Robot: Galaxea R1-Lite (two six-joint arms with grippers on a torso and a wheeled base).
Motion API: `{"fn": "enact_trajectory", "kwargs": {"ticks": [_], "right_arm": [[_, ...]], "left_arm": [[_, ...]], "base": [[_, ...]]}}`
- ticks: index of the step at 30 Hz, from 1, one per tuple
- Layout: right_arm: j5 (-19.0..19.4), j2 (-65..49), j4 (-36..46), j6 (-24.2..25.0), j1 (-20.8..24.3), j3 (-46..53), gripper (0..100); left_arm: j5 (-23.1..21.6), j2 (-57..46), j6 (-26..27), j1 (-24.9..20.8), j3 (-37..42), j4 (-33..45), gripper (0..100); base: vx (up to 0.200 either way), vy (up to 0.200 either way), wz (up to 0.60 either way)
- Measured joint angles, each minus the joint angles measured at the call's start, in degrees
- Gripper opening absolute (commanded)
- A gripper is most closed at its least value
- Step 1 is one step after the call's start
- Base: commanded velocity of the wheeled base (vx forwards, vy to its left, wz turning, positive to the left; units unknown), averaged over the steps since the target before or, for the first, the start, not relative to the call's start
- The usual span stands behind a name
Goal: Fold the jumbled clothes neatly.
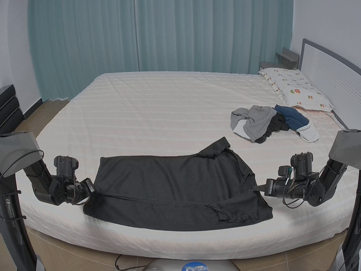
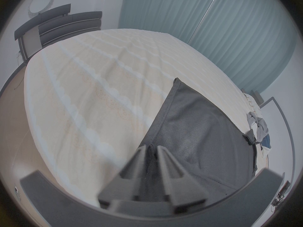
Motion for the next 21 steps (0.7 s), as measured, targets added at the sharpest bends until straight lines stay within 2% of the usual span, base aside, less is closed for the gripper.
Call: {"fn": "enact_trajectory", "kwargs": {"ticks": [5, 13, 16, 21], "right_arm": [[0.09, 0.87, -0.20, 2.02, 0.04, 0.11, 100], [0.41, -1.23, -0.62, 10.57, -1.29, 2.52, 100], [0.55, -2.19, -2.16, 12.51, -2.04, 4.60, 100], [1.30, -2.72, -7.47, 18.64, -2.54, 7.49, 100]], "left_arm": [[-0.02, 0.23, -1.83, -0.05, -0.09, -0.09, 100], [-0.20, -1.67, -2.78, 0.30, 1.94, -0.84, 100], [-2.50, -3.13, -2.65, 0.50, 4.05, -2.77, 100], [-4.82, -4.71, -2.84, 0.61, 6.40, -5.28, 100]], "base": [[0.000, 0.000, 0.00], [0.000, 0.000, 0.00], [0.000, 0.000, 0.00], [0.000, 0.040, 0.00]]}}
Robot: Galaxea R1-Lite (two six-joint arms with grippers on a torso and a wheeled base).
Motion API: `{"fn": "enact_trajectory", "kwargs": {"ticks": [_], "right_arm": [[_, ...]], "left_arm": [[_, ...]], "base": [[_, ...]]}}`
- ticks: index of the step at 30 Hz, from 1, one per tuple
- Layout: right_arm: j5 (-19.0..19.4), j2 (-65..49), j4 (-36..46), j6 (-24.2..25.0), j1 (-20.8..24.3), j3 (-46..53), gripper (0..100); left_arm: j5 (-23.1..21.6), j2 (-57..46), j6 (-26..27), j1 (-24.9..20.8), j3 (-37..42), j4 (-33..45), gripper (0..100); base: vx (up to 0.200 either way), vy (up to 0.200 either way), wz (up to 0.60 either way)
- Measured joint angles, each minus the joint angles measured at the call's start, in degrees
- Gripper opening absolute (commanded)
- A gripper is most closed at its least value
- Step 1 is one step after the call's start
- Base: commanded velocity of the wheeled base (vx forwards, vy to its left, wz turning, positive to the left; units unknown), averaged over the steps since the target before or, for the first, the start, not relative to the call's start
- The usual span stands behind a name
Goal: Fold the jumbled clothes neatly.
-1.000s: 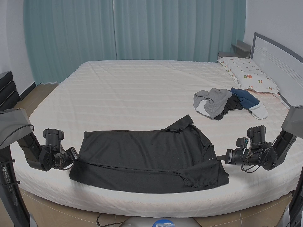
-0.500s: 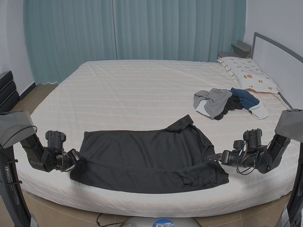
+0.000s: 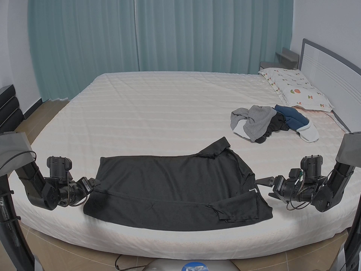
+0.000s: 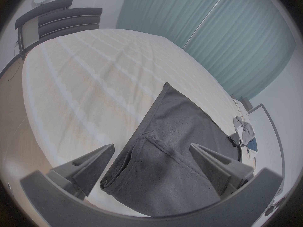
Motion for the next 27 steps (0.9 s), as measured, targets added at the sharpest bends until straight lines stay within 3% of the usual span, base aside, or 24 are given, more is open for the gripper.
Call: {"fn": "enact_trajectory", "kwargs": {"ticks": [11, 27], "right_arm": [[2.35, 1.90, -8.16, 2.46, 0.28, 4.94, 100], [2.28, 1.95, -9.30, 2.52, 0.26, 5.63, 100]], "left_arm": [[-1.01, -0.66, -0.20, 0.74, 1.73, -0.24, 100], [-1.38, -1.08, -2.06, -1.30, 1.10, 0.05, 100]], "base": [[0.000, 0.200, 0.00], [0.000, 0.000, 0.00]]}}
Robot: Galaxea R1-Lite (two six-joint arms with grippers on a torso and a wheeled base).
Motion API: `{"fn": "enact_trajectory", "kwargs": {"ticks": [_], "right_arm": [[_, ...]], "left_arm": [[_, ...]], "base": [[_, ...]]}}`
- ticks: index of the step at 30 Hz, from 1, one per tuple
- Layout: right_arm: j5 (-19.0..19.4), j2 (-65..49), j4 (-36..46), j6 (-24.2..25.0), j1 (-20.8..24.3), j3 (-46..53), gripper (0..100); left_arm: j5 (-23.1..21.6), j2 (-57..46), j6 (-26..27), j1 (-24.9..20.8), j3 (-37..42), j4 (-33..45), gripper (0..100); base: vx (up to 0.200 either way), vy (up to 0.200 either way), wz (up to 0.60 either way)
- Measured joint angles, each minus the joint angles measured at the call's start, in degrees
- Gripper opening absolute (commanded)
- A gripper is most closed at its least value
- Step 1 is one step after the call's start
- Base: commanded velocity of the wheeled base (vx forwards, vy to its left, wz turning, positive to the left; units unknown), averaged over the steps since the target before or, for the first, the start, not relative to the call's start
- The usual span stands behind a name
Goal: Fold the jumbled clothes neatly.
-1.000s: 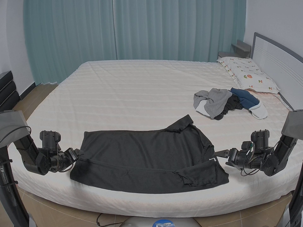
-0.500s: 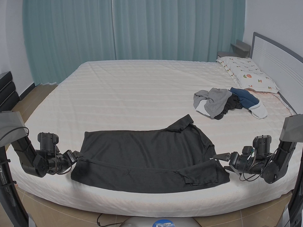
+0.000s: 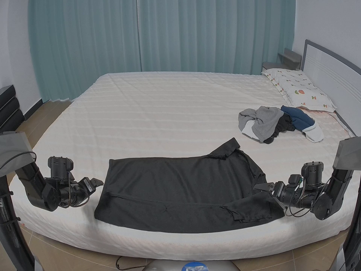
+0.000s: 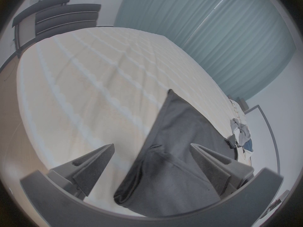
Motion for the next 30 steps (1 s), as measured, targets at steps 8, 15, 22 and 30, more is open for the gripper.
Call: {"fn": "enact_trajectory", "kwargs": {"ticks": [8, 15, 22, 30], "right_arm": [[0.00, 0.02, -1.62, -0.09, 0.11, 1.23, 100], [0.00, 0.13, -1.84, -0.22, 0.06, 1.68, 100], [0.00, 0.52, -1.87, -0.37, 0.09, 1.77, 100], [0.00, 1.00, -1.87, -0.50, 0.11, 1.76, 100]], "left_arm": [[-0.11, 0.22, -0.07, -3.46, -6.45, 7.80, 100], [-0.43, 1.69, -1.17, -5.91, -13.48, 17.44, 100], [-0.02, 3.04, -6.31, -7.18, -15.15, 17.55, 100], [1.05, -0.29, -11.19, -8.56, -14.63, 17.66, 100]], "base": [[0.000, 0.000, 0.00], [0.000, 0.000, 0.00], [0.000, 0.000, 0.00], [0.000, 0.000, 0.00]]}}
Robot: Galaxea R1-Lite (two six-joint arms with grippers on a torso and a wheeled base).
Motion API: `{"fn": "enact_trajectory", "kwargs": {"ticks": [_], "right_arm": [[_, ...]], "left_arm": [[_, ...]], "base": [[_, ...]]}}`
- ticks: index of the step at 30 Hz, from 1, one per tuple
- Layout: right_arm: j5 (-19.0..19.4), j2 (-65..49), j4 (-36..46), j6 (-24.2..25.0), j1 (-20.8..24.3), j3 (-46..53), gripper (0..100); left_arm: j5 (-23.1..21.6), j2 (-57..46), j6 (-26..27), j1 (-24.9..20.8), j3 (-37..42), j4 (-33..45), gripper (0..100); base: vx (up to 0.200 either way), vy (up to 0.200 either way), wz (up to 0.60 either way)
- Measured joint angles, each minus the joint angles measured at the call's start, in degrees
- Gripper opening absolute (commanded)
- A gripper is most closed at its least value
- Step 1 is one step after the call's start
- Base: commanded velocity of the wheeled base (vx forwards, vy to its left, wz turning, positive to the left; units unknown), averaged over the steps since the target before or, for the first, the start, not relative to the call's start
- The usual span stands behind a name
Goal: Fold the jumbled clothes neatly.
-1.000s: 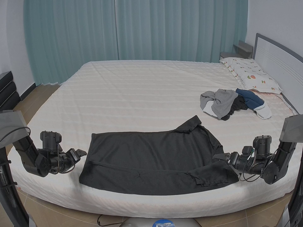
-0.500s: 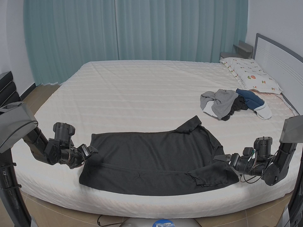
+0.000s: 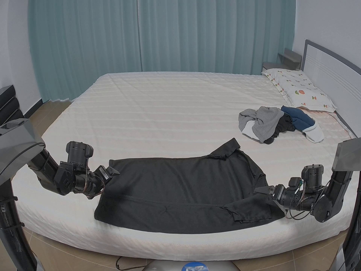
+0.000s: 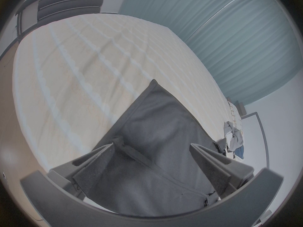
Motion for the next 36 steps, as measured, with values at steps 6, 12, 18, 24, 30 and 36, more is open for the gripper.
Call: {"fn": "enact_trajectory", "kwargs": {"ticks": [6, 12, 18, 24, 30, 36], "right_arm": [[0.02, 0.22, -0.05, -0.02, -0.05, 0.20, 100], [0.05, 0.46, -0.38, -0.09, 0.06, 0.72, 100], [0.09, 0.55, -0.44, -0.11, 0.11, 1.27, 100], [0.09, 0.57, -0.44, -0.11, 0.11, 1.30, 100], [0.09, 0.57, -0.44, -0.09, 0.11, 1.28, 100], [0.09, 0.57, -0.44, -0.09, 0.11, 1.28, 100]], "left_arm": [[0.22, -2.02, -0.99, -2.15, 3.66, -0.91, 100], [-0.02, -1.71, 0.22, -3.67, 8.16, -4.88, 100], [0.49, -0.06, 4.41, -4.00, 10.28, -6.30, 100], [0.84, 1.10, 12.48, -2.36, 12.13, -6.30, 100], [1.01, 1.21, 15.01, -0.18, 13.73, -6.00, 100], [1.01, 1.04, 17.01, 0.50, 14.67, -4.99, 100]], "base": [[0.000, 0.000, 0.00], [0.000, 0.000, 0.00], [0.000, 0.000, 0.00], [0.000, 0.000, 0.00], [0.000, 0.000, 0.00], [0.000, 0.000, 0.00]]}}
